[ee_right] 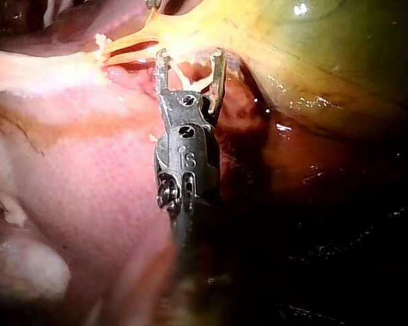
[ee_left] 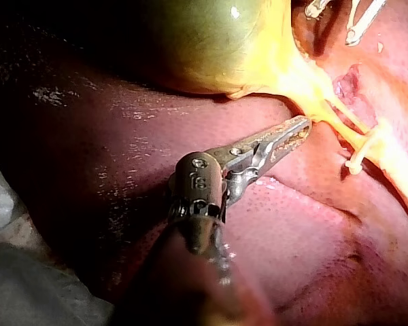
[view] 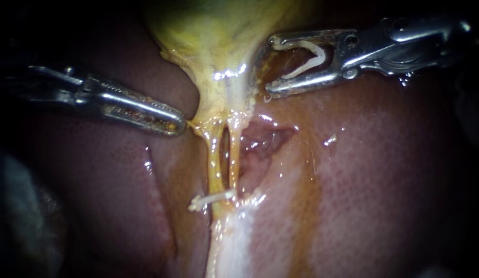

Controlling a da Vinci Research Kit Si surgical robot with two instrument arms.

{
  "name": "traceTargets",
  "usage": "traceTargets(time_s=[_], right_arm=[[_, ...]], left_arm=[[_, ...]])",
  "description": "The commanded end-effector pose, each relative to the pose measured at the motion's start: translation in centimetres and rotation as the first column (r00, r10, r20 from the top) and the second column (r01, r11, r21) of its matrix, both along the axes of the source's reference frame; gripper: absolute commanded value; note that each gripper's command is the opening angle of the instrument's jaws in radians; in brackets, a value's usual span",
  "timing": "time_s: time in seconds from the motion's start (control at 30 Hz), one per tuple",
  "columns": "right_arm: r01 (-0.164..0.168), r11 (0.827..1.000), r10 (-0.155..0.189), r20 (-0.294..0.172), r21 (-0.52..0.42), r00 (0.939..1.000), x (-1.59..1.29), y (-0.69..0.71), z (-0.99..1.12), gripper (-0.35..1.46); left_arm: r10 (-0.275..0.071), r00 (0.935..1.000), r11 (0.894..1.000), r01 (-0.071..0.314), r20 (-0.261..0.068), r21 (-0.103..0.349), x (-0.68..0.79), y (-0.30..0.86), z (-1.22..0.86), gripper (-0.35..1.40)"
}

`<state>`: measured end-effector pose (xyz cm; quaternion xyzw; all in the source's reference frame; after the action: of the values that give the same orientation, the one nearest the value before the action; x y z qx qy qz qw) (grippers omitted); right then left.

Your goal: Clipping second clip left tube

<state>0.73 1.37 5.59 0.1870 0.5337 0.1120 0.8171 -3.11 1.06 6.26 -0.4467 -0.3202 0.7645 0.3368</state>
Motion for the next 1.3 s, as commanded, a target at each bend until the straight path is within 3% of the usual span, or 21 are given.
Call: traceTargets(time_s=[0.03, 0.17, 0.43, 0.67, 0.77, 1.0, 1.2, 1.3], right_arm=[[0.0, 1.0, 0.0, 0.0, 0.0, 1.0, 0.0, 0.0, 0.0, 0.5], [0.0, 1.0, 0.0, 0.0, 0.0, 1.0, 0.0, 0.0, 0.0, 0.5], [0.001, 1.0, -0.001, 0.0, 0.0, 1.0, -0.01, -0.01, -0.01, 0.5], [0.013, 1.0, -0.013, -0.007, 0.006, 0.9999, 0.0, -0.05, -0.04, 0.5], [0.04, 0.999, -0.04, -0.021, 0.009, 0.999, 0.04, -0.16, -0.1, 0.5], [0.067, 0.99, -0.063, -0.031, 0.127, 0.9975, 0.25, -0.53, -0.26, 0.49], [0.075, 0.958, -0.072, -0.021, 0.278, 0.9972, 0.43, -0.82, -0.36, 0.48], [0.09, 0.929, -0.088, -0.022, 0.36, 0.9959, 0.51, -0.96, -0.37, 0.47]], left_arm=[[0.001, 1.0, 1.0, -0.001, 0.001, 0.001, 0.01, 0.0, -0.01, -0.35], [0.011, 0.9999, 1.0, -0.011, 0.009, 0.009, 0.11, 0.05, -0.1, -0.35], [-0.024, 0.9997, 1.0, 0.024, -0.009, 0.006, 0.46, 0.29, -0.41, -0.35], [-0.026, 0.9996, 1.0, 0.026, -0.01, 0.005, 0.49, 0.29, -0.43, -0.35], [-0.026, 0.9996, 1.0, 0.026, -0.01, 0.005, 0.49, 0.29, -0.43, -0.35], [-0.026, 0.9996, 1.0, 0.026, -0.01, 0.005, 0.49, 0.29, -0.43, -0.35], [-0.026, 0.9996, 1.0, 0.026, -0.01, 0.005, 0.49, 0.29, -0.43, -0.35], [-0.026, 0.9996, 1.0, 0.026, -0.01, 0.005, 0.49, 0.29, -0.43, -0.35]])
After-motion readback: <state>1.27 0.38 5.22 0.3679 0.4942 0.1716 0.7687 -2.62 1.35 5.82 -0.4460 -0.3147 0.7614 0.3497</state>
